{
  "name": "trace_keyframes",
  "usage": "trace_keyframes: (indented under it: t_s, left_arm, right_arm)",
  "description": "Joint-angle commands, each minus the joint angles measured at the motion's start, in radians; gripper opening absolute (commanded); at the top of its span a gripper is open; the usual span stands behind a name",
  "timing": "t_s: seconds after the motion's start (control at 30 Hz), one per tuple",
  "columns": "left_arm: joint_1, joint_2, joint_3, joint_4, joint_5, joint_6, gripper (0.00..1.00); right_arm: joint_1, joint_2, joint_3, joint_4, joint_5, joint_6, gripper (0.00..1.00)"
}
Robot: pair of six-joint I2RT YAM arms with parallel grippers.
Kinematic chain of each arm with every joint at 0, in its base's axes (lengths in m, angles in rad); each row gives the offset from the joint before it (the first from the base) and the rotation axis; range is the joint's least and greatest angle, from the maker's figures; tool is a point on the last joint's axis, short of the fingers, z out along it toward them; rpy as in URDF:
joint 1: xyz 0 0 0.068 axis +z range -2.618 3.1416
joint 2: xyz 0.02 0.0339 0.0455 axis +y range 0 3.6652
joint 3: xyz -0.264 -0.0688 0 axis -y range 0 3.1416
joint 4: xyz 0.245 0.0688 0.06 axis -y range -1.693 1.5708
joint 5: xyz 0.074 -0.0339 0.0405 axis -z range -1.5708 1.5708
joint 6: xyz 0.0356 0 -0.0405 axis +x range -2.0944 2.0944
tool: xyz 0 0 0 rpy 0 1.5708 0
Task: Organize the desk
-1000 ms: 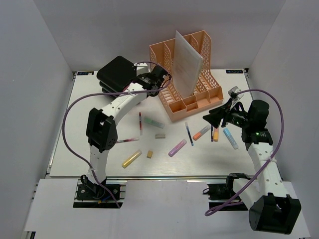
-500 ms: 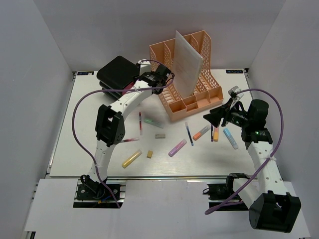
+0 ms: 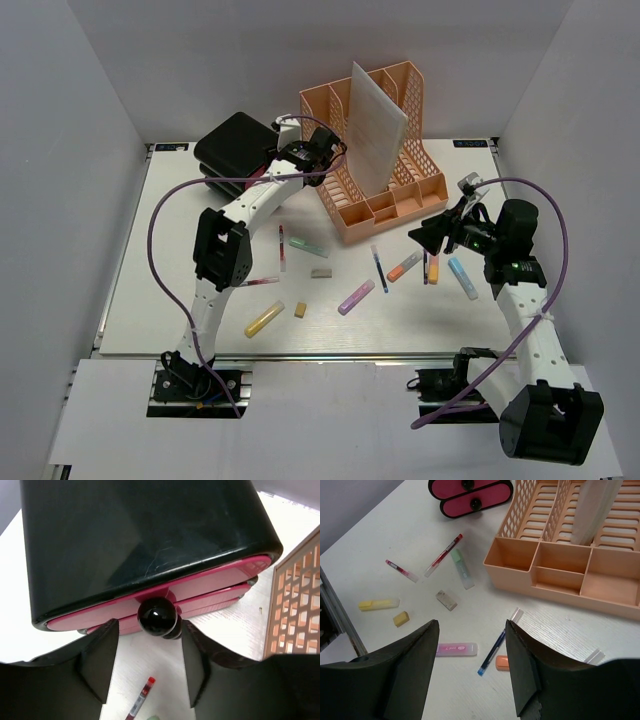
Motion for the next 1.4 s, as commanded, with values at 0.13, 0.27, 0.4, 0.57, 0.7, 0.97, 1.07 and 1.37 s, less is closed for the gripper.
trace_keyframes:
  t_s: [0.13, 0.27, 0.4, 0.57, 0.7, 0.97, 1.07, 1.37]
  left_arm:
    - [0.005, 0.014, 0.036, 0.054, -0.034, 0.031, 0.53]
    - [0.005, 0.031, 0.056, 0.056, -0.025, 0.034, 0.48]
    - [0.005, 0.025, 0.054, 0.053, -0.023, 0.032, 0.42]
    - [0.005, 0.0, 0.024, 0.061, -0.005, 0.028, 0.32]
    - [-0.006, -0.024, -0.006, 0.064, 0.009, 0.025, 0.26]
    - [-0.016, -0.092, -0.125, 0.065, 0.072, -0.044, 0.19]
    - [-0.026, -0.132, -0.182, 0.081, 0.084, -0.048, 0.18]
    - [-0.035, -0.219, -0.268, 0.111, 0.187, -0.025, 0.15]
  right_arm:
    - [-0.005, -0.003, -0.001, 0.016, 0.006, -0.01, 0.61]
    - [-0.005, -0.003, -0.002, 0.015, 0.008, -0.01, 0.61]
    - [-0.008, -0.008, -0.001, 0.015, 0.011, -0.01, 0.61]
    - [-0.01, -0.008, -0.001, 0.016, 0.011, -0.011, 0.61]
    - [-0.016, -0.011, -0.002, 0.015, 0.012, -0.01, 0.61]
    - [-0.02, -0.008, -0.007, 0.019, 0.009, -0.008, 0.61]
    - [-0.022, -0.011, -0.008, 0.022, 0.005, -0.008, 0.61]
    - [-0.027, -0.011, -0.01, 0.024, 0.006, -0.01, 0.61]
